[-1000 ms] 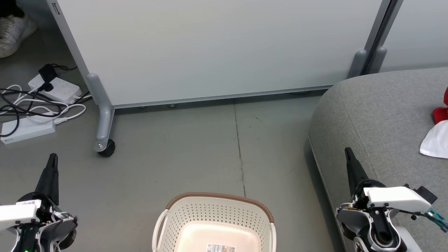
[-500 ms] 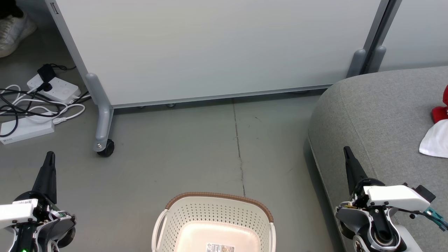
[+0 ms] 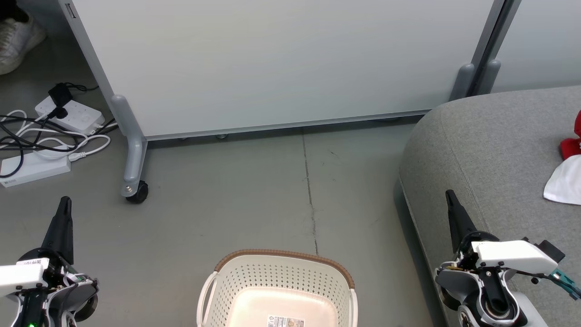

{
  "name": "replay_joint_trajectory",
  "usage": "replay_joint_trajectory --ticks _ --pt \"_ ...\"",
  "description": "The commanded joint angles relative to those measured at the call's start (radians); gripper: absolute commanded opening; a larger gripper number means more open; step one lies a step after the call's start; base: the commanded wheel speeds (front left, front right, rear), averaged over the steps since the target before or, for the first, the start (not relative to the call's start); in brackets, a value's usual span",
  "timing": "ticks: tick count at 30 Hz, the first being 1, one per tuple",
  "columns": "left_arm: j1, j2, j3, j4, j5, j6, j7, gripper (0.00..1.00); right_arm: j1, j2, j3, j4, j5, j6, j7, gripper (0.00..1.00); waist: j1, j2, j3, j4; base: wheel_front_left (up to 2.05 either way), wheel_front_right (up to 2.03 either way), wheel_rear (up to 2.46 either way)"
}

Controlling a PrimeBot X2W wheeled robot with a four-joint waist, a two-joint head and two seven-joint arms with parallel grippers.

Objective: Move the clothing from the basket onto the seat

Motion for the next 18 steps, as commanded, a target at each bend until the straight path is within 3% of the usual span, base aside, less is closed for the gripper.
replay_joint_trajectory --ticks 1,18 --pt "-0.012 0.008 0.002 -0.003 -0.003 -0.004 0.003 0.00 -0.004 -0.009 -0.003 -0.001 0.003 0.002 0.001 0.00 0.0000 0.0000 0.000 0.000 0.00 0.00 0.00" --pt "-0.011 0.009 0.002 -0.004 -0.003 -0.004 0.002 0.00 -0.004 -0.009 -0.003 -0.001 0.003 0.002 0.000 0.00 0.0000 0.0000 0.000 0.000 0.00 0.00 0.00"
